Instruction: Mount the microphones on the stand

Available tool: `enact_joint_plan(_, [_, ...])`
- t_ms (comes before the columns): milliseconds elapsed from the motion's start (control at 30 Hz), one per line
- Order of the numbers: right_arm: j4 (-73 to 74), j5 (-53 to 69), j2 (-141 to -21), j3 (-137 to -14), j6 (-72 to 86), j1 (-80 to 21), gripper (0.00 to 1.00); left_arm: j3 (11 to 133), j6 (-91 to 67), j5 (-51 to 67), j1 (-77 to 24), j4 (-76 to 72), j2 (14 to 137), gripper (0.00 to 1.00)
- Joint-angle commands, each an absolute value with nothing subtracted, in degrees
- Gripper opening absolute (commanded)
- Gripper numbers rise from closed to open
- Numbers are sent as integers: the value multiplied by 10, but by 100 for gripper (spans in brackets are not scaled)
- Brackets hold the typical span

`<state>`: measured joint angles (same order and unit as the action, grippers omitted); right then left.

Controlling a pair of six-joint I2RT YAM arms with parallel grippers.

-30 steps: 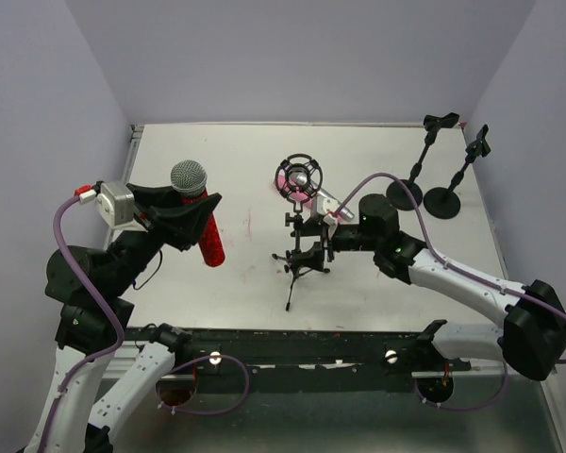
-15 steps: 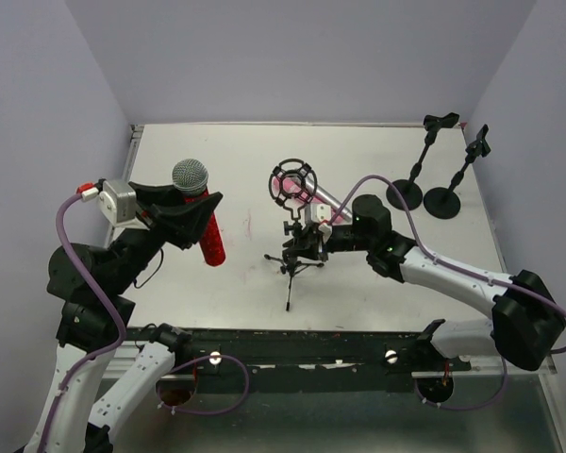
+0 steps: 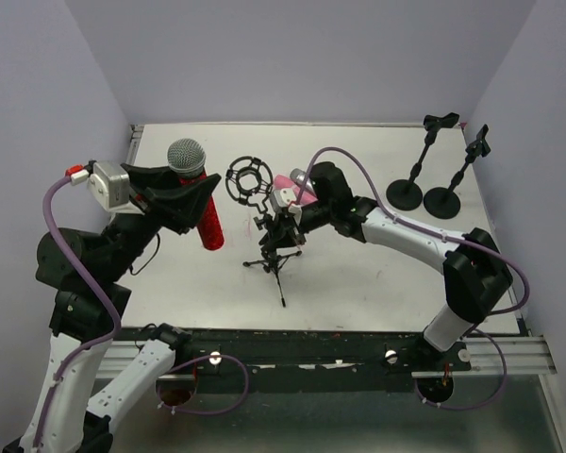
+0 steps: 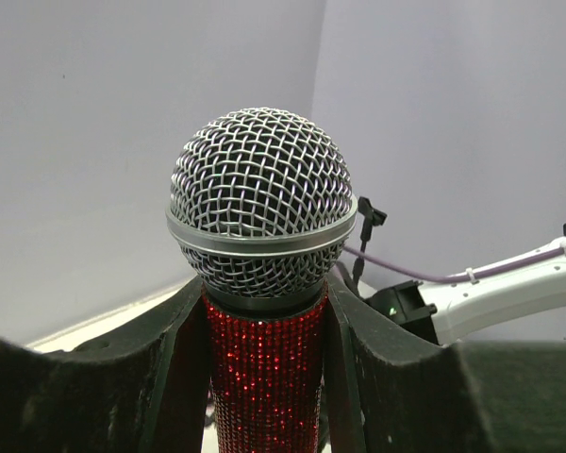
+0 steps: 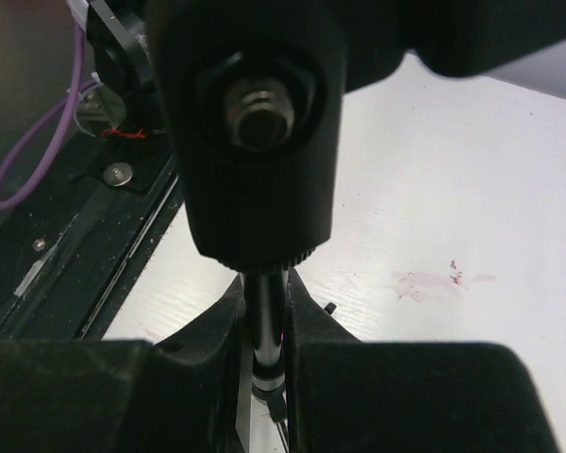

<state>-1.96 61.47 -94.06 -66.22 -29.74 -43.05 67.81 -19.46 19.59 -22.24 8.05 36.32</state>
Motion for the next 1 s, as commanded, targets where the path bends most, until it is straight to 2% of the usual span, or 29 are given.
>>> enact_joint_plan(0, [75,649,-976,-706,-388,-427,8,736,-171,208,-224,39,415,0])
enact_joint_plan(533, [54,696,-995,-693,-340,-413,8,830,-163,276,-229,-145,631,0])
enact_joint_plan(967, [54,694,-1003,-695,-333,-405,8,824,-127,304,-242,-157,659,0])
